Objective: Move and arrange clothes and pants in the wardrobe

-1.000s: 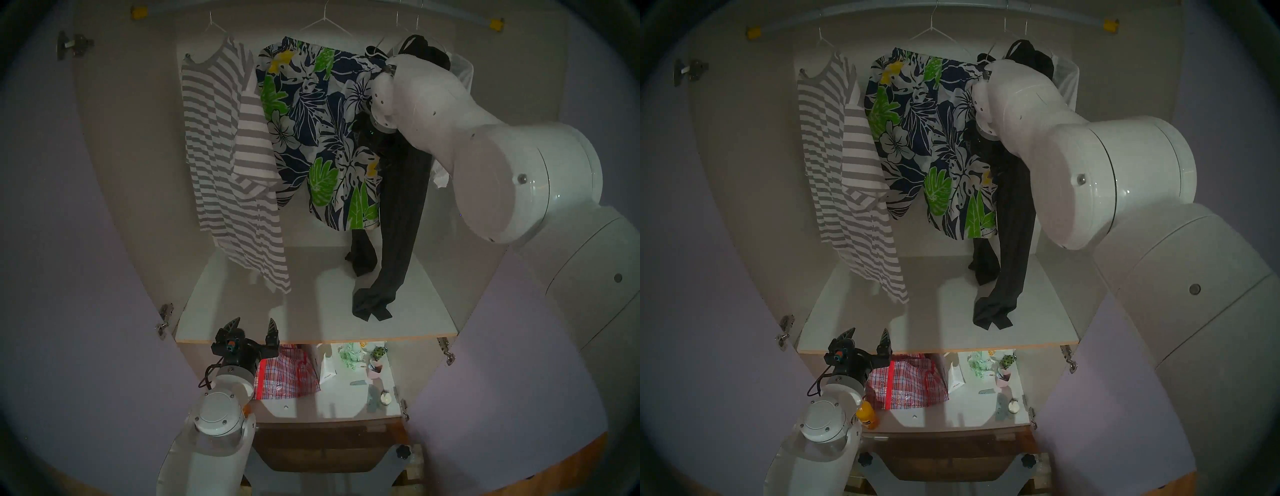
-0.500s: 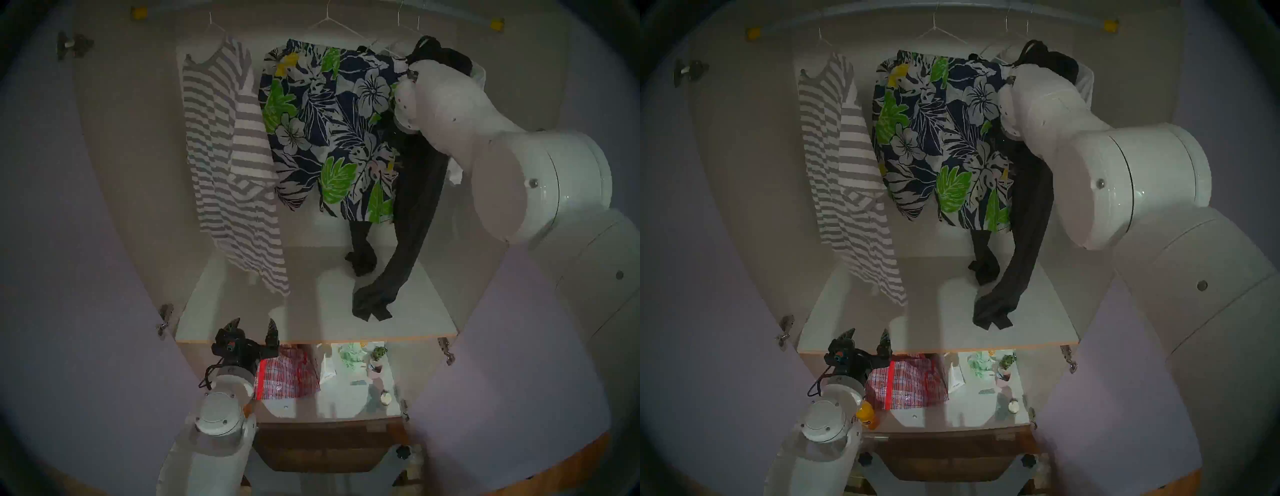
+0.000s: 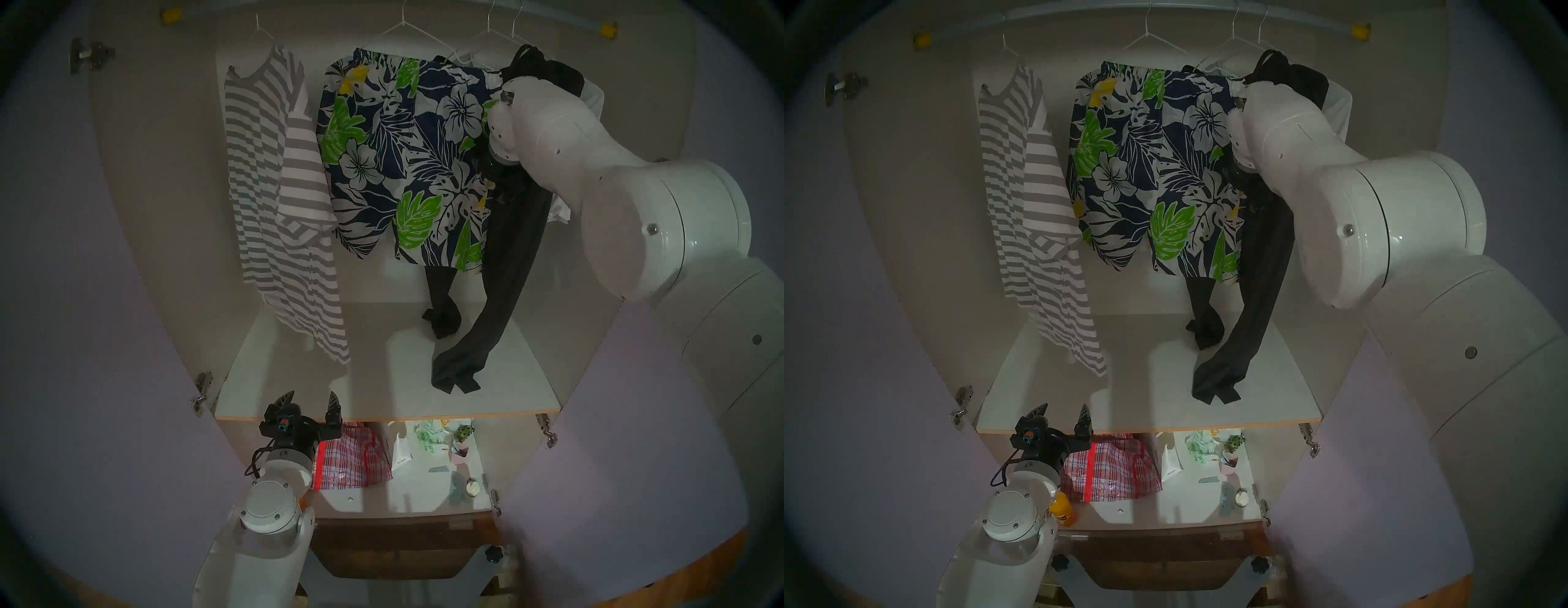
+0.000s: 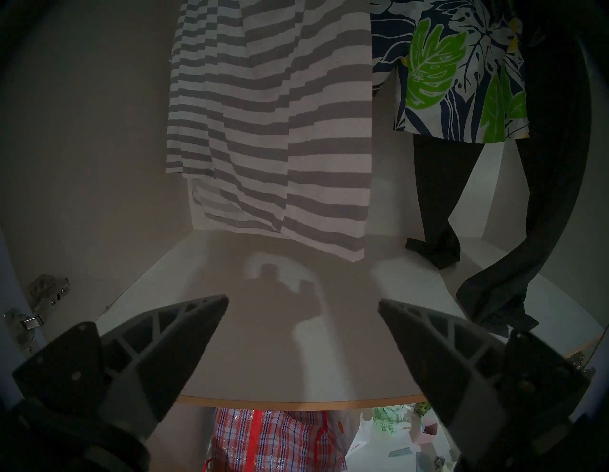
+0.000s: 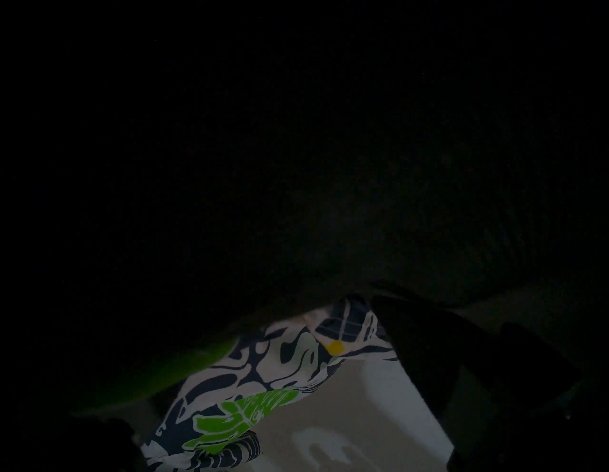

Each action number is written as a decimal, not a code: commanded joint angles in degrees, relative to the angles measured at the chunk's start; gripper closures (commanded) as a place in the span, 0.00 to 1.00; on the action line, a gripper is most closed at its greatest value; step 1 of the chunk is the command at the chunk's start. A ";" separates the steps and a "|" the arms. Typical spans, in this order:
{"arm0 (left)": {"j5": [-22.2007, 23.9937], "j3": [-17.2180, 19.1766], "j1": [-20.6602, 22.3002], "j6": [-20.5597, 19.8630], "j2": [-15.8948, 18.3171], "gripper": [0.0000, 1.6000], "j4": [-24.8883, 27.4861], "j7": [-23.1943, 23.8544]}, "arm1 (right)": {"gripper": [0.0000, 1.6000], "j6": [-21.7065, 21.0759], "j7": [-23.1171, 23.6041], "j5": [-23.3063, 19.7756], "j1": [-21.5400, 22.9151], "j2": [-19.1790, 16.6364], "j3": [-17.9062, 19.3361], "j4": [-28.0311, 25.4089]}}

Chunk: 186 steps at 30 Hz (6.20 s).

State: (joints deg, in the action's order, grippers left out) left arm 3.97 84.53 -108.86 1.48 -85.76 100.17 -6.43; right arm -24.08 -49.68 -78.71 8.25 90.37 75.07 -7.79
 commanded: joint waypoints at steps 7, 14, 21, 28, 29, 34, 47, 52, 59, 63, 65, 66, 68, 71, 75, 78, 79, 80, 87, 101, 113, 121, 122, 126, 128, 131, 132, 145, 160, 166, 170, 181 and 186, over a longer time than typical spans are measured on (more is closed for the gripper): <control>0.02 -0.12 0.78 0.43 0.10 0.00 1.16 -0.04 | 0.00 -14.10 1.83 -3.59 1.09 -3.25 5.45 0.69; 0.09 -0.20 0.89 0.42 0.16 0.00 0.94 -0.24 | 0.00 -16.25 1.65 -4.57 1.32 -5.81 10.50 0.86; 0.18 -0.33 1.04 0.41 0.23 0.00 0.55 -0.52 | 0.00 -14.24 1.14 -4.43 2.09 -8.12 12.54 0.34; 0.26 -0.45 1.23 0.41 0.28 0.00 0.17 -0.78 | 0.00 -12.58 0.97 -4.02 1.98 -9.93 12.66 0.31; 0.26 -0.45 1.23 0.41 0.28 0.00 0.17 -0.78 | 0.00 -12.58 0.97 -4.02 1.98 -9.93 12.66 0.31; 0.32 -0.55 1.37 0.42 0.33 0.00 -0.07 -0.98 | 0.00 -11.01 1.02 -3.65 1.18 -11.03 12.49 0.51; 0.45 -0.78 1.67 0.47 0.46 0.00 -0.44 -1.39 | 0.00 -6.05 1.16 -3.24 -0.07 -12.02 12.54 0.45; 0.48 -0.86 1.72 0.56 0.57 0.00 -0.21 -1.43 | 0.00 -5.07 0.61 -2.84 0.68 -10.81 12.31 0.14; 0.59 -1.04 1.56 0.67 0.92 0.00 0.43 -1.45 | 0.00 -6.70 -0.93 -1.06 2.73 -7.23 10.64 -0.83; 0.64 -1.11 1.45 0.64 1.07 0.00 0.63 -1.48 | 0.00 -6.11 -1.69 -0.93 3.29 -6.07 10.41 -0.92; 0.70 -1.16 1.45 0.60 1.16 0.00 0.63 -1.51 | 0.00 -5.45 -2.13 -0.98 3.27 -5.98 10.54 -0.70; 0.71 -1.17 1.46 0.60 1.18 0.00 0.61 -1.52 | 0.00 -5.14 -2.17 -0.89 3.20 -6.00 10.48 -0.71; 0.75 -1.21 1.48 0.58 1.22 0.00 0.57 -1.56 | 0.00 -3.95 -2.39 -0.86 2.94 -6.04 10.57 -0.61; 0.83 -1.28 1.50 0.55 1.32 0.00 0.52 -1.64 | 0.00 -1.87 -2.83 -0.76 2.70 -6.19 10.74 -0.59; 0.90 -1.33 1.55 0.49 1.36 0.00 0.32 -1.73 | 0.00 1.20 -2.83 -0.52 1.41 -7.00 10.77 -0.25; 0.95 -1.38 1.59 0.45 1.38 0.00 0.16 -1.81 | 0.00 2.61 -2.52 -0.47 0.16 -7.74 10.83 0.18; 0.95 -1.38 1.59 0.45 1.38 0.00 0.16 -1.81 | 0.00 2.61 -2.52 -0.47 0.16 -7.74 10.83 0.18; 0.95 -1.38 1.59 0.45 1.38 0.00 0.16 -1.81 | 0.00 2.61 -2.52 -0.47 0.16 -7.74 10.83 0.18; 1.02 -1.44 1.64 0.49 1.44 0.00 0.17 -1.91 | 0.00 2.91 -1.90 0.17 -1.91 -7.77 10.21 0.59; 1.33 -1.65 1.07 0.68 2.07 0.00 1.49 -1.90 | 0.00 -14.84 -1.18 1.84 0.03 -2.80 5.77 -0.45; 1.93 -1.79 0.35 0.61 2.75 0.00 2.66 -1.73 | 0.00 -30.92 -5.86 -3.68 2.82 -3.29 11.67 2.06; 2.26 -1.97 0.35 0.57 3.09 0.00 2.71 -1.89 | 0.00 -30.92 -7.01 0.29 -1.10 0.34 4.93 2.06; 2.29 -2.00 0.36 0.57 3.12 0.00 2.71 -1.92 | 0.00 -30.92 -7.13 0.81 -1.57 0.86 3.84 2.06; 2.43 -2.09 0.36 0.57 3.28 0.00 2.74 -2.01 | 0.00 -30.92 -6.51 4.57 -4.16 2.96 -1.90 2.06; 2.48 -2.12 0.36 0.57 3.33 0.00 2.75 -2.03 | 0.00 -30.92 -6.20 4.97 -4.83 3.29 -2.64 2.06; 2.59 -2.21 0.35 0.58 3.47 0.00 2.79 -2.12 | 0.00 -30.92 -6.20 6.63 -7.15 4.54 -4.75 2.06; 2.62 -2.23 0.35 0.58 3.51 0.00 2.79 -2.14 | 0.00 -30.92 -6.09 6.79 -8.03 5.09 -5.37 2.06; 2.92 -2.52 0.46 0.58 3.87 0.00 2.70 -2.52 | 0.00 -30.92 -7.46 2.56 -9.95 13.65 -2.43 2.06; 3.39 -2.91 0.45 0.62 4.46 0.00 2.86 -2.96 | 0.00 -6.51 -11.77 2.37 -8.44 21.76 4.83 -1.35; 3.61 -3.11 0.50 0.63 4.72 0.00 2.84 -3.21 | 0.00 -5.98 2.04 6.34 -10.29 20.79 -0.76 -4.57; 3.66 -3.16 0.54 0.62 4.78 0.00 2.80 -3.29 | 0.00 -7.23 3.15 7.77 -10.52 20.29 -2.18 -5.63; 3.98 -3.43 0.48 0.70 5.21 0.00 2.98 -3.59 | 0.00 0.60 10.74 14.58 -10.02 20.05 -5.31 0.37; 2.09 -3.85 0.77 -1.46 4.78 0.00 3.09 -6.28 | 0.00 1.04 10.45 14.84 -10.64 18.59 -5.07 1.04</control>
State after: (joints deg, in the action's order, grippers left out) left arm 7.89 80.83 -108.81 1.35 -80.48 101.47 -10.68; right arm -23.66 -38.50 -63.63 -3.63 109.91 69.63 -5.87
